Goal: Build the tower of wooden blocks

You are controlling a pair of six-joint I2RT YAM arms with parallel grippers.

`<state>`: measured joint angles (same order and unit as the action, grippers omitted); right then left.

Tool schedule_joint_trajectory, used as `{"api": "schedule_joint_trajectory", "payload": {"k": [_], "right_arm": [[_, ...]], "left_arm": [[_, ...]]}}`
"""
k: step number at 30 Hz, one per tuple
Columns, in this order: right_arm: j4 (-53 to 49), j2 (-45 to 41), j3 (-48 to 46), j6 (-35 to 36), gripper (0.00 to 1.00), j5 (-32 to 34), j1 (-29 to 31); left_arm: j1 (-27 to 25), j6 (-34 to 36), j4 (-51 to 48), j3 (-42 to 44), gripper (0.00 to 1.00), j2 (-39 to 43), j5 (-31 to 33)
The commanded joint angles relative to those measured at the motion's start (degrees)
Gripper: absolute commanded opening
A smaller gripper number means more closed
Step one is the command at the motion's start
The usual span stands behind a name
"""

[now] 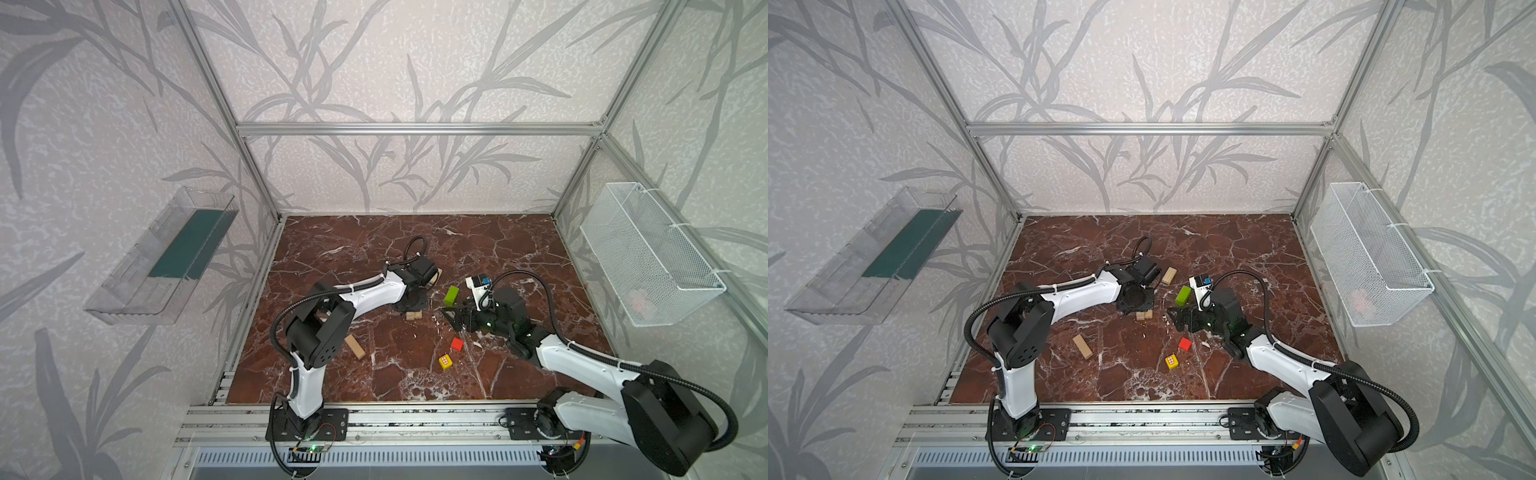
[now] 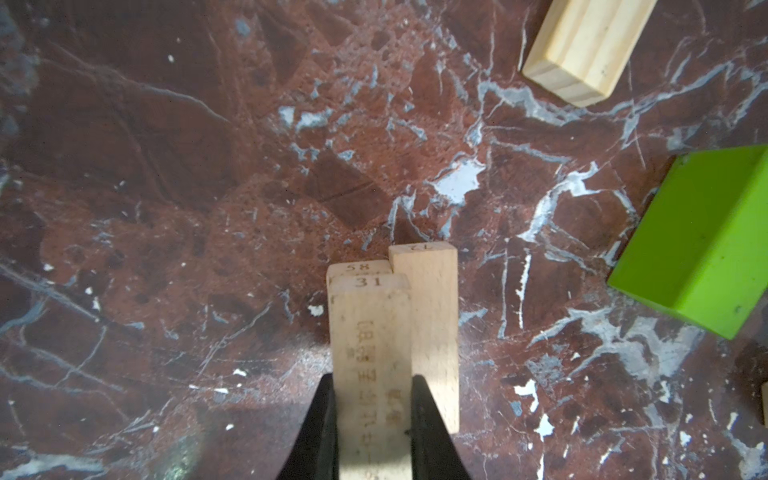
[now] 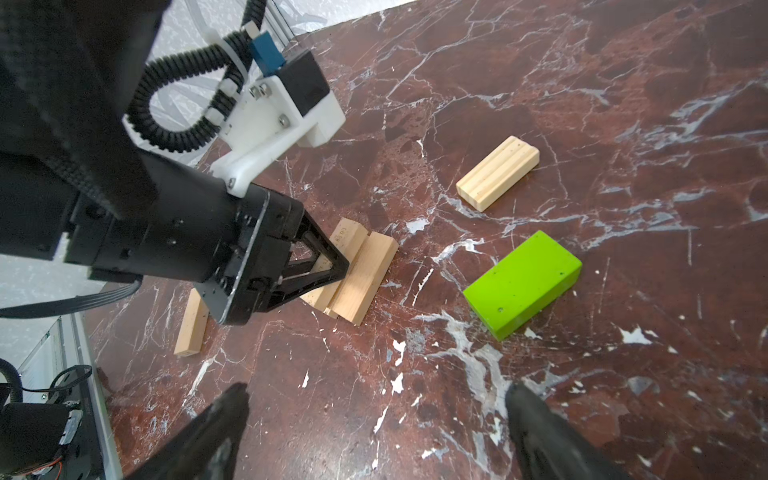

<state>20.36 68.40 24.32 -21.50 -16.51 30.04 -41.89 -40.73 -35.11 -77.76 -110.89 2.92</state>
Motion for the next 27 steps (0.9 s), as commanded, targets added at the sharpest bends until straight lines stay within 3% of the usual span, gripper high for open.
{"api": "schedule_joint_trajectory", "payload": {"k": [1, 27], "right_arm": [[0.4, -1.4, -0.1, -0.4, 0.96, 0.6, -0.2], [0.6, -0.2, 0.4, -0.3, 0.96, -1.0, -0.2]], "left_arm": [[0.2, -0.8, -0.4, -1.0, 0.00, -1.0, 0.6], [0.6, -1.1, -0.7, -0.7, 0.00, -2.1, 0.6]]}}
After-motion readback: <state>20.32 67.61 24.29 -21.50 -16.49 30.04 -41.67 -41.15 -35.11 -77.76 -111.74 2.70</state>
